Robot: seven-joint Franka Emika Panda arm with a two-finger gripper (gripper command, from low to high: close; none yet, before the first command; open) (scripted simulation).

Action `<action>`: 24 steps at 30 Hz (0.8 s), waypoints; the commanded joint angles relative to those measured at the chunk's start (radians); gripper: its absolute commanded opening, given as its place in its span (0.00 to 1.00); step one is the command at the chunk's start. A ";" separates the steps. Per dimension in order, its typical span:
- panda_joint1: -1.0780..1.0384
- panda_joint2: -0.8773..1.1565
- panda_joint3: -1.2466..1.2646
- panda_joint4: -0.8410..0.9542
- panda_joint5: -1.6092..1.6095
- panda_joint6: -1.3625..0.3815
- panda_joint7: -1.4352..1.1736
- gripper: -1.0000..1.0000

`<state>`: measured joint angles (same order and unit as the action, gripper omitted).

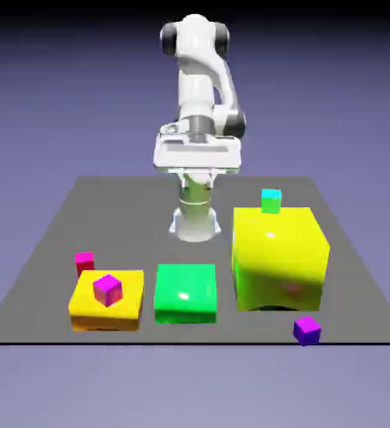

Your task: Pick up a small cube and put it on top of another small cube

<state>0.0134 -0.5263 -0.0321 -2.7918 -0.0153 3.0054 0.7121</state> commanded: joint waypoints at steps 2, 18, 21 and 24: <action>0.002 0.073 -0.053 0.030 -0.025 -0.052 -0.048 0.50; 0.021 0.652 -0.480 0.271 -0.228 -0.471 -0.432 0.50; 0.025 0.761 -0.560 0.316 -0.266 -0.550 -0.504 0.50; 0.028 0.870 -0.640 0.361 -0.304 -0.628 -0.576 0.50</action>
<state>0.0414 0.3435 -0.6718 -2.4304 -0.3190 2.3771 0.1362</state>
